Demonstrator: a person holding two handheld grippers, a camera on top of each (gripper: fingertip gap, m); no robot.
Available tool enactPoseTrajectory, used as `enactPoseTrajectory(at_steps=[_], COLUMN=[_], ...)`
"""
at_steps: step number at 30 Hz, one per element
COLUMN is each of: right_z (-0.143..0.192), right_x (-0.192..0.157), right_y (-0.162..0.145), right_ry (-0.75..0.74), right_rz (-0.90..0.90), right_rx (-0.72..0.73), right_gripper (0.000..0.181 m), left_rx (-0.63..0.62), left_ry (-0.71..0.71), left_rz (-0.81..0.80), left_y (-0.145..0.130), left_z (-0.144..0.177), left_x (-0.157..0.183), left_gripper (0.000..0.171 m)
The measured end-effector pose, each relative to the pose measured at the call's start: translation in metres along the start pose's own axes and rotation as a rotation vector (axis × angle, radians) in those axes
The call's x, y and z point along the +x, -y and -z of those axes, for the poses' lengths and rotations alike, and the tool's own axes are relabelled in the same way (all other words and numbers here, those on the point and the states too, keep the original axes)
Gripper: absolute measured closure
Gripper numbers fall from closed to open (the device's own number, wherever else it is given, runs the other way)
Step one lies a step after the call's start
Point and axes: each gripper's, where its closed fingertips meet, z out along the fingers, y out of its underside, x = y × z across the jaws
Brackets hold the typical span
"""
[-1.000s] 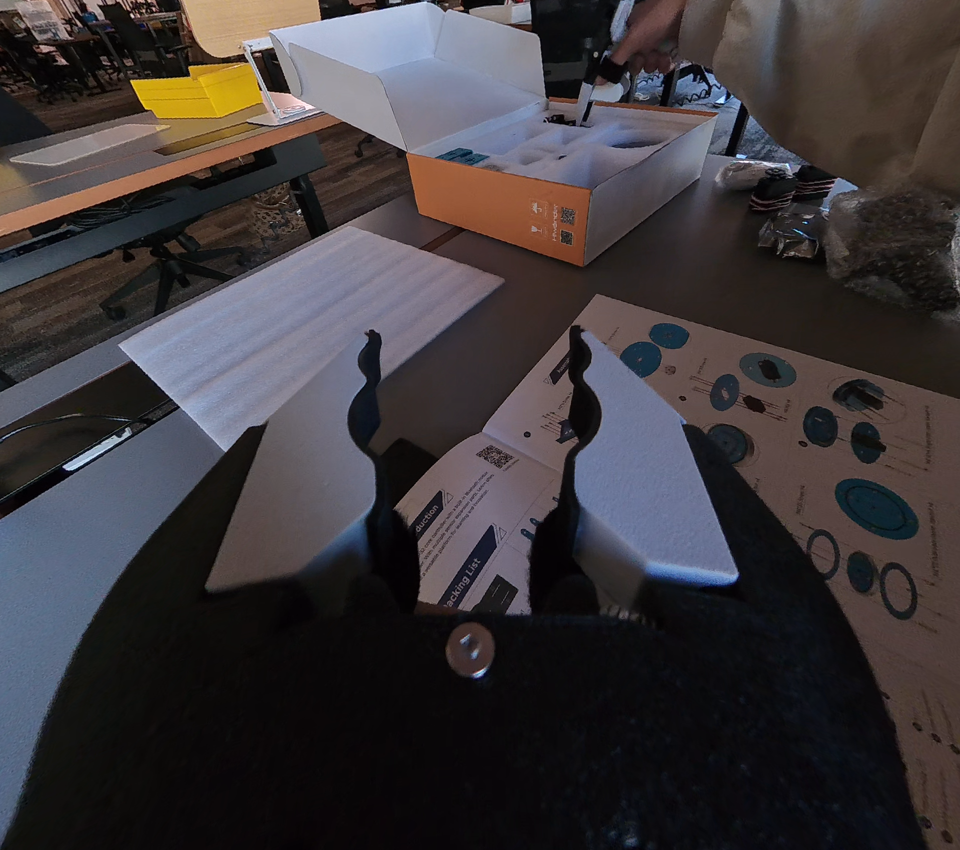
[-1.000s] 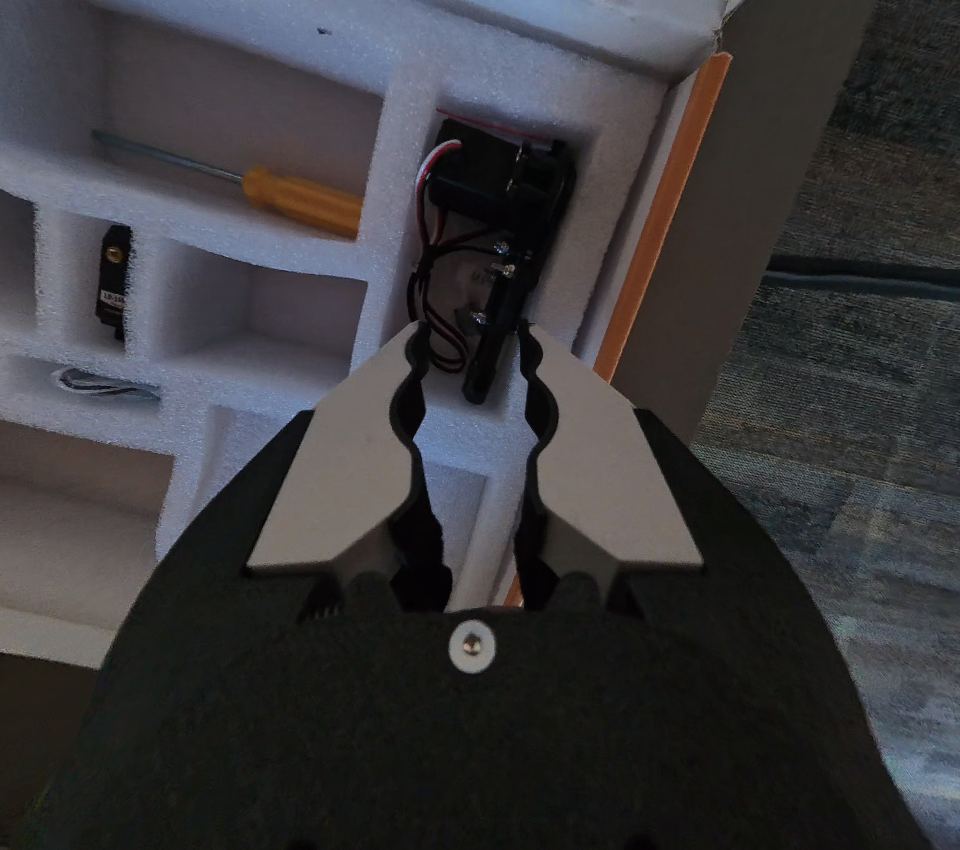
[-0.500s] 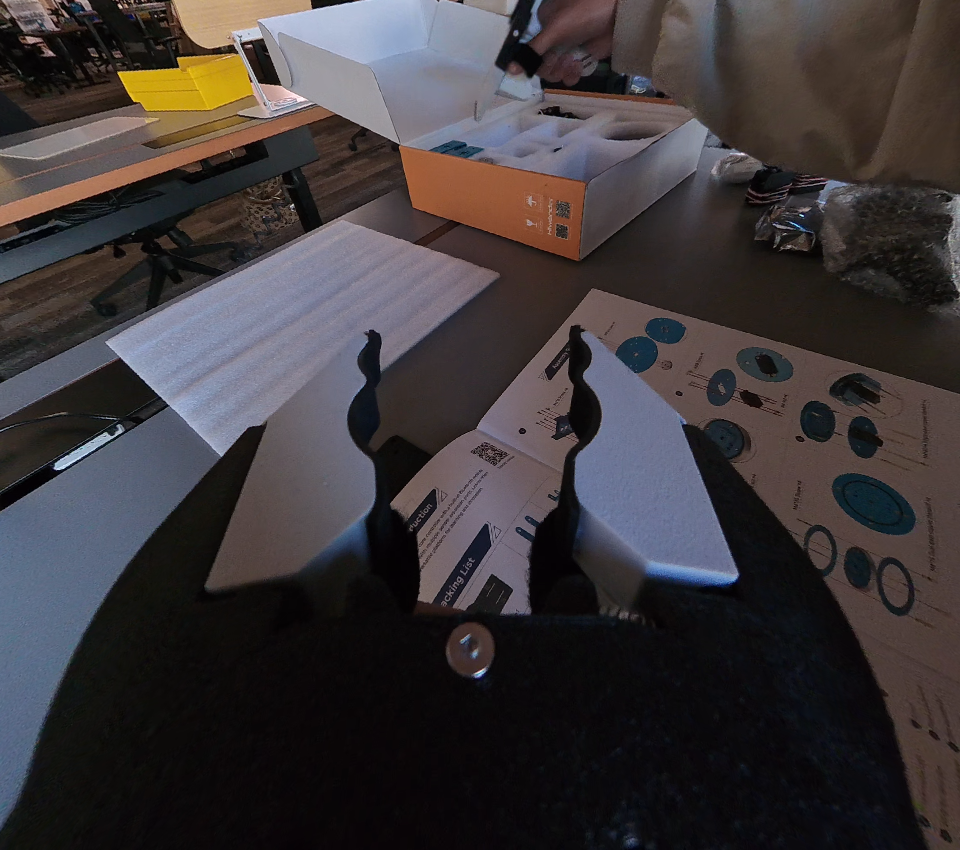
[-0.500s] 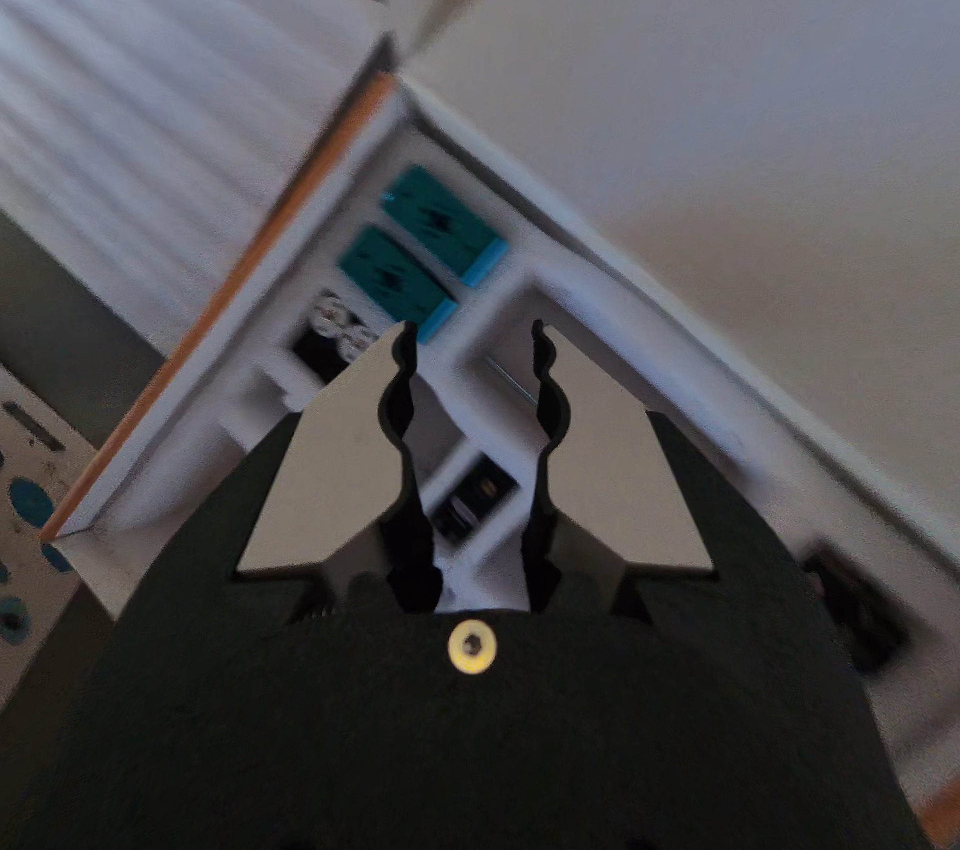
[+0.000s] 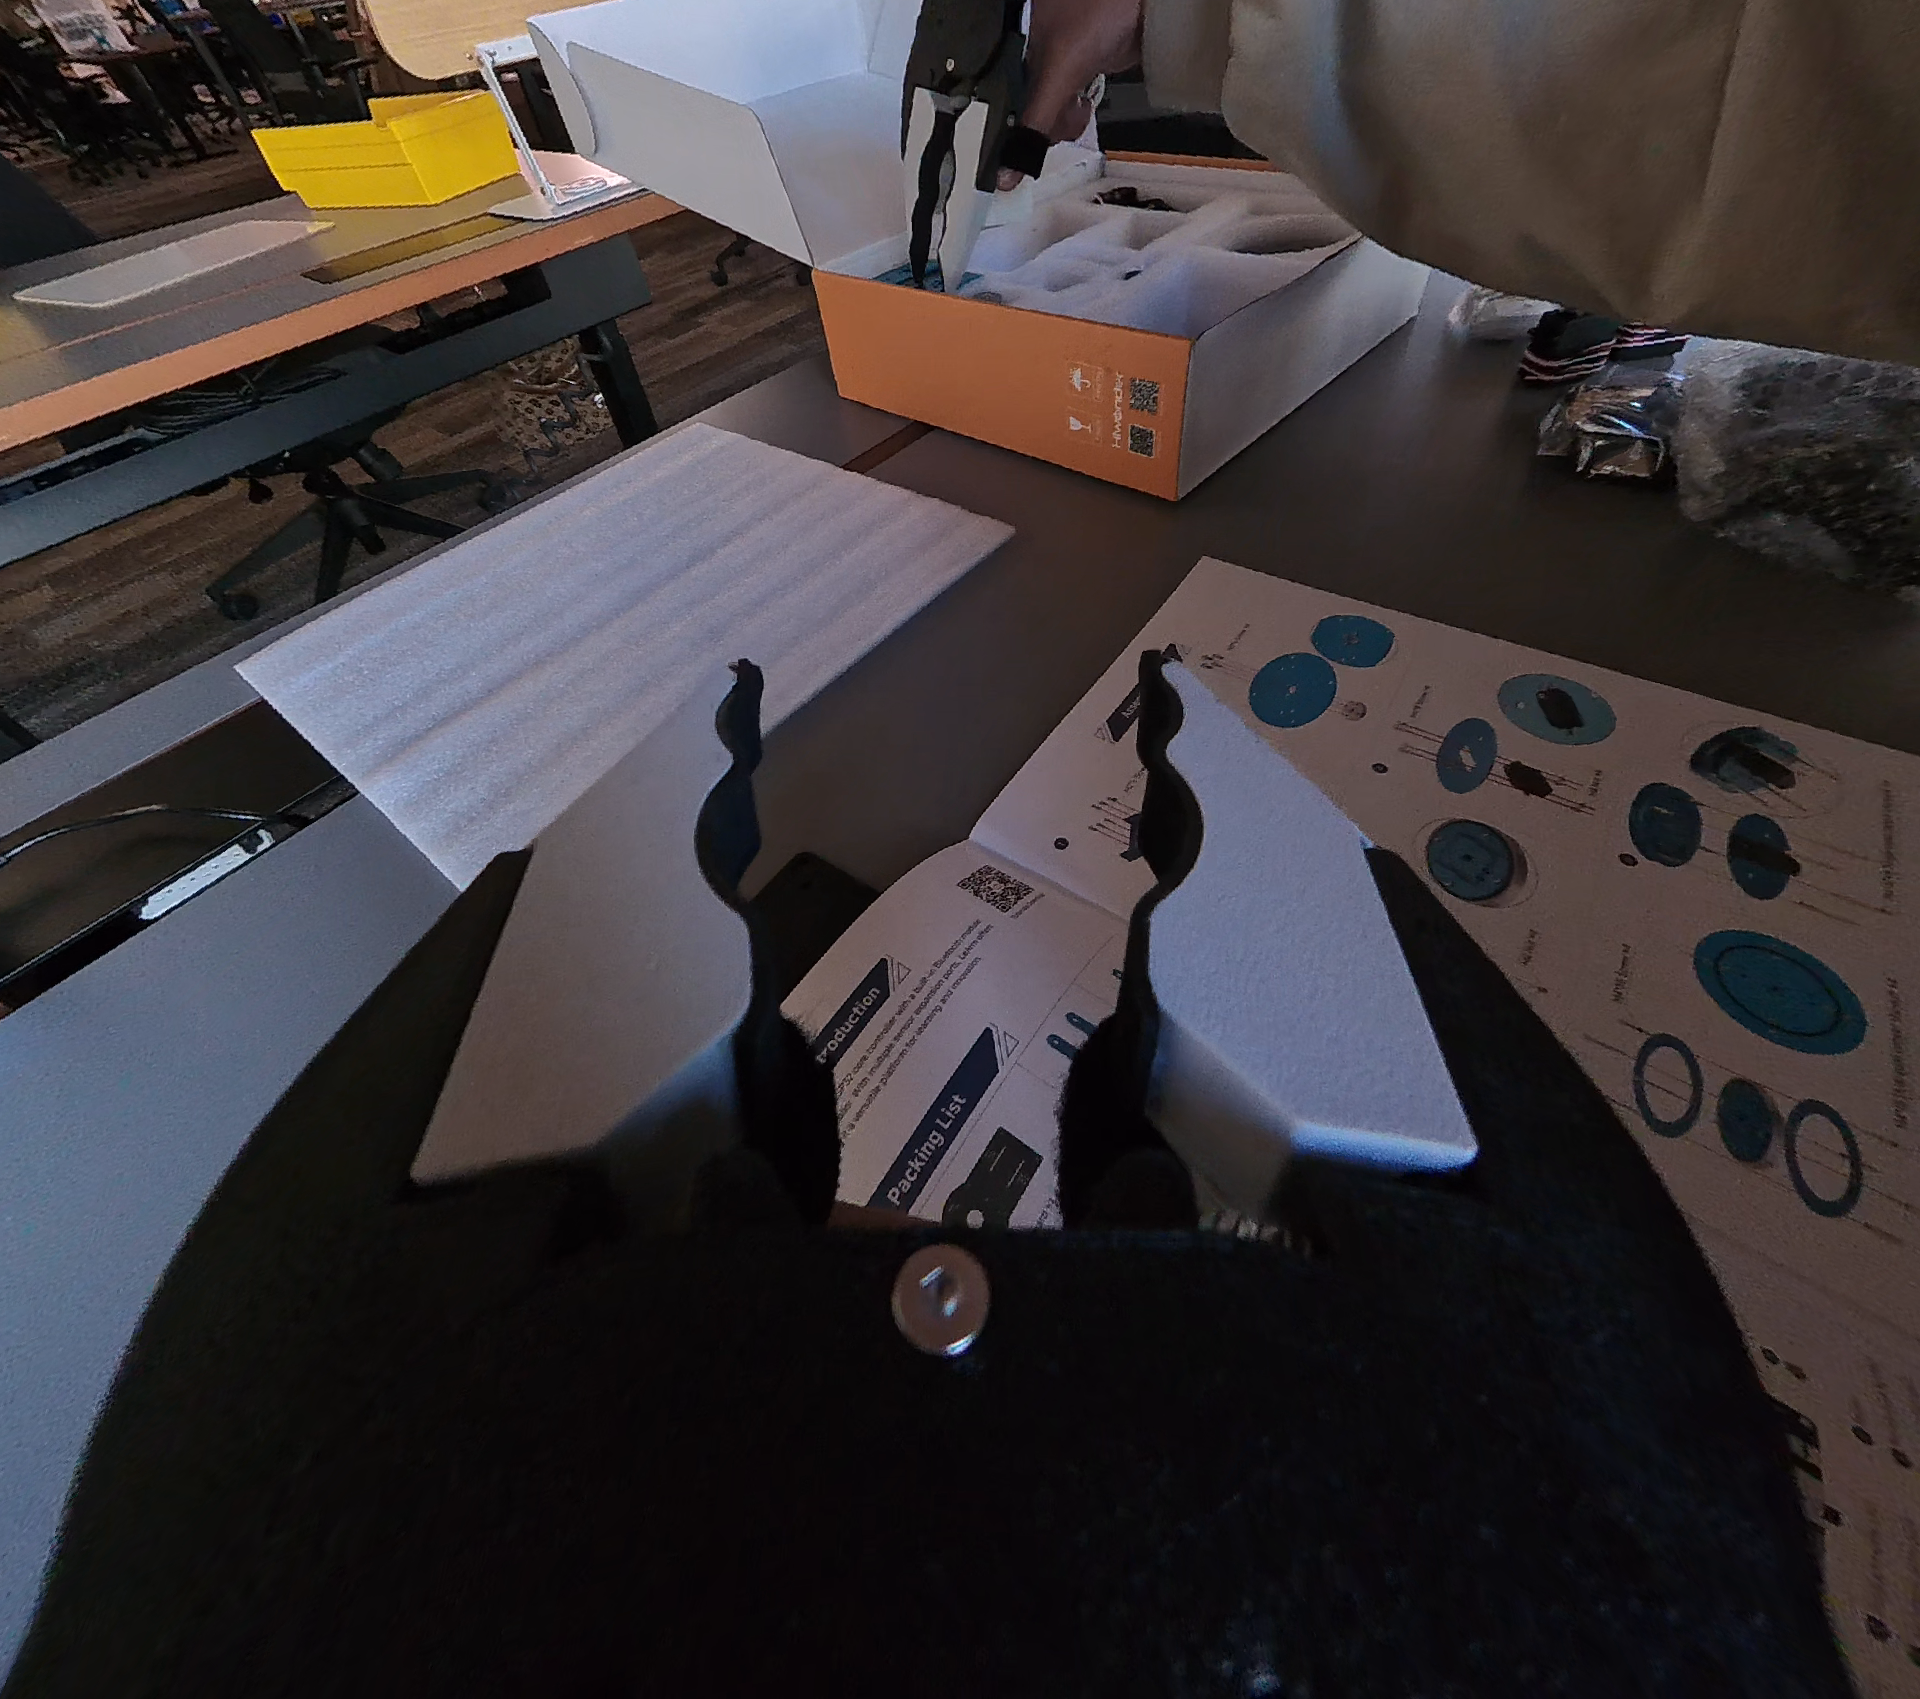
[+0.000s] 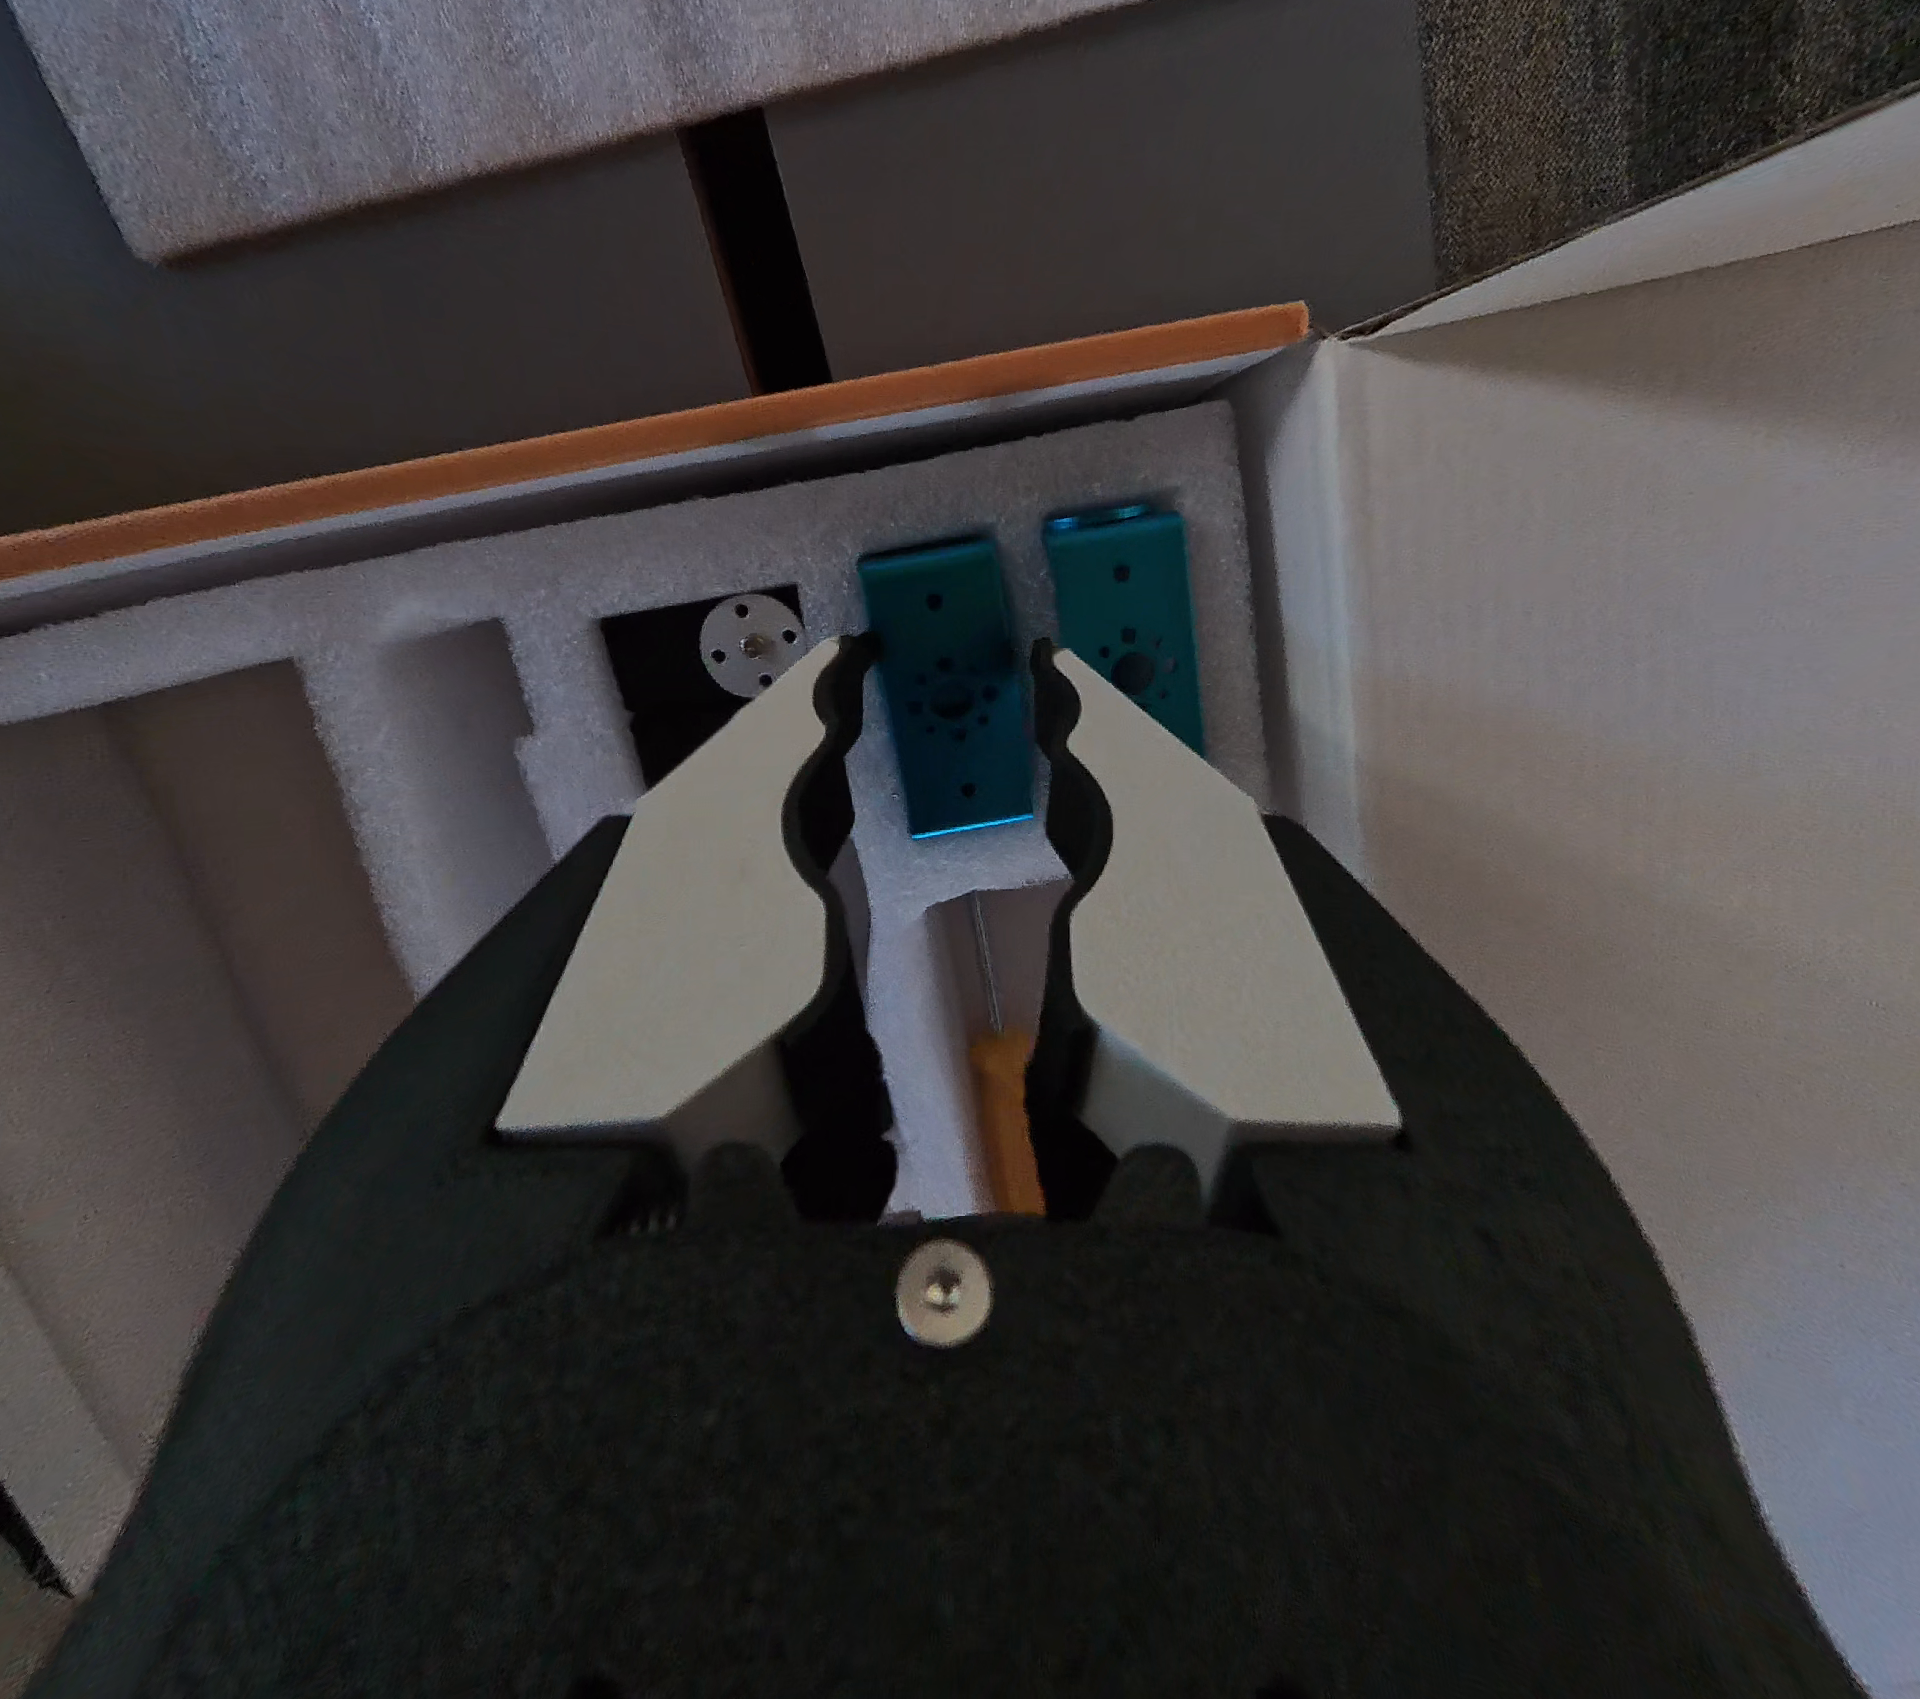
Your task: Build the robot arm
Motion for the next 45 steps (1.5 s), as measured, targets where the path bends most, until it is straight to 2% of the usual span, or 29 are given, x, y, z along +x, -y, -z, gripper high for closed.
enactPoseTrajectory(at_steps=[4,10,16,20,26,27,29,31,39,45], right_z=[-0.004,-0.005,0.0,0.013,0.018,0.019,0.025,0.025,0.021,0.008], right_x=[-0.002,-0.004,-0.005,-0.005,-0.005,0.002,0.001,0.003,0.001,-0.001], right_y=[-0.001,0.001,0.0,0.0,-0.002,-0.003,0.001,-0.007,-0.022,-0.009], right_ry=[0.043,0.105,0.071,0.1,0.065,0.01,-0.005,-0.022,-0.061,-0.129], right_rz=[0.005,-0.118,-0.033,-0.028,0.009,0.034,0.064,0.053,0.064,0.144], right_rx=[0.009,0.111,0.092,0.087,0.071,0.067,0.094,0.042,0.009,0.026], right_gripper=[0.15,0.153,0.155,0.158,0.16,0.181,0.181,0.181,0.16,0.163], left_rx=[-0.005,0.012,0.042,0.096,0.108,0.104,0.097,0.092,0.088,0.081], left_ry=[0.004,0.03,0.118,0.162,0.175,0.174,0.174,0.171,0.156,0.146], left_rz=[-0.002,-0.008,0.007,0.052,0.053,0.05,0.042,0.038,0.042,0.041], left_y=[-0.002,0.003,0.009,0.016,0.019,0.018,0.017,0.017,0.016,0.014], left_z=[0.0,0.006,0.026,0.042,0.048,0.047,0.046,0.044,0.041,0.037], left_x=[-0.001,-0.007,-0.034,-0.051,-0.055,-0.054,-0.053,-0.052,-0.049,-0.046], left_gripper=[0.099,0.099,0.099,0.1,0.101,0.101,0.101,0.101,0.101,0.101])
